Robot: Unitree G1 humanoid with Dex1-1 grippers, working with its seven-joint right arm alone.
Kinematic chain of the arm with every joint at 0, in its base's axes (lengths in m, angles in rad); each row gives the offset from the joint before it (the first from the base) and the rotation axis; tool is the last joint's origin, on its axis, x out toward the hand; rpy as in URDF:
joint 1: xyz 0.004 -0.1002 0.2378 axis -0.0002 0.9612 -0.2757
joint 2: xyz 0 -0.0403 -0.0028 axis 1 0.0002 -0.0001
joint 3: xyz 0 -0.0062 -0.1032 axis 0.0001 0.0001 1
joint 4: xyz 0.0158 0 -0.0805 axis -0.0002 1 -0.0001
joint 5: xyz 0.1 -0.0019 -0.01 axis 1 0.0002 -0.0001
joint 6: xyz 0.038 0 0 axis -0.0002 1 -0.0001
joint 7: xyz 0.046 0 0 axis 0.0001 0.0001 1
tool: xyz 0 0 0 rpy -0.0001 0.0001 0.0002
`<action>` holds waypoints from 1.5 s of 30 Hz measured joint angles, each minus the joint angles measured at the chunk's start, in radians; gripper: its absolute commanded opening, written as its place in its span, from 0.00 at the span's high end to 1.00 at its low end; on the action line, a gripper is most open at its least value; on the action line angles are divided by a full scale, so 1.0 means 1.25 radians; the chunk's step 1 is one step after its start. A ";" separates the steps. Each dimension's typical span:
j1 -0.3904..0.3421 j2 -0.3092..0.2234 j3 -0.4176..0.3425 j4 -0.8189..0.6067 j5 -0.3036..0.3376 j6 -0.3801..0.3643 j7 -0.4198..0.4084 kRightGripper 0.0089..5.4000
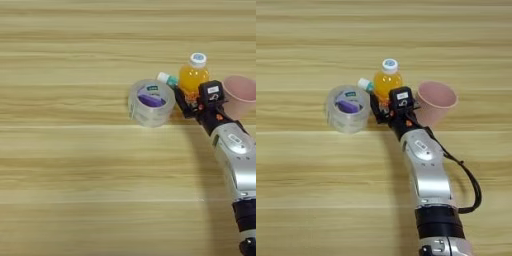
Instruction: Move the objects on the table
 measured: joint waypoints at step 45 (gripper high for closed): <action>-0.026 0.017 -0.011 0.023 -0.002 0.120 -0.059 0.01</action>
